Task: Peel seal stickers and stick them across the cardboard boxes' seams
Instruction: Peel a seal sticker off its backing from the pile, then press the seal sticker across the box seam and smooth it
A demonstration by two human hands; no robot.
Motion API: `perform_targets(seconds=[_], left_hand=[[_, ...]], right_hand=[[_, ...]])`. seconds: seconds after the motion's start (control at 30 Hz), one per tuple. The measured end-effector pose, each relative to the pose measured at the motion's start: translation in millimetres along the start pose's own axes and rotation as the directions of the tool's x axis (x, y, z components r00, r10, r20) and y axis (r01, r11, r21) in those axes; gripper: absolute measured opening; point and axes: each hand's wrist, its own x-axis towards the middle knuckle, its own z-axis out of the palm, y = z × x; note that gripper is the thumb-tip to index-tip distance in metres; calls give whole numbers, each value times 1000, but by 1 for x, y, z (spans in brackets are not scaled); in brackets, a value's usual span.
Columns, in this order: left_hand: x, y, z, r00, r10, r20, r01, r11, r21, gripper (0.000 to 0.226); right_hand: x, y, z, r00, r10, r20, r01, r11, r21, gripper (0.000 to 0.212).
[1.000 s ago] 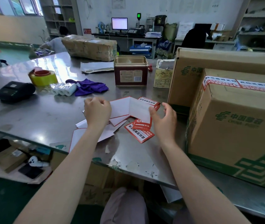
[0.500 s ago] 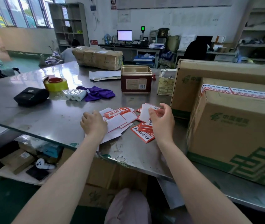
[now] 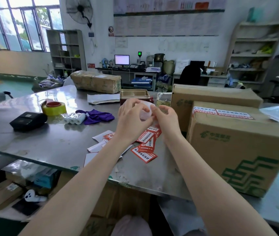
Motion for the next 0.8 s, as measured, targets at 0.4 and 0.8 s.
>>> perform_targets(seconds=[0.4, 0.8], left_hand=[[39, 80, 11, 938, 187, -292, -136, 973, 189, 26], [56, 174, 59, 885, 388, -257, -350, 919, 184, 18]], right_hand=[[-4, -84, -41, 984, -146, -106, 155, 984, 83, 35], [-6, -118, -149, 940, -221, -260, 235, 972, 25, 21]])
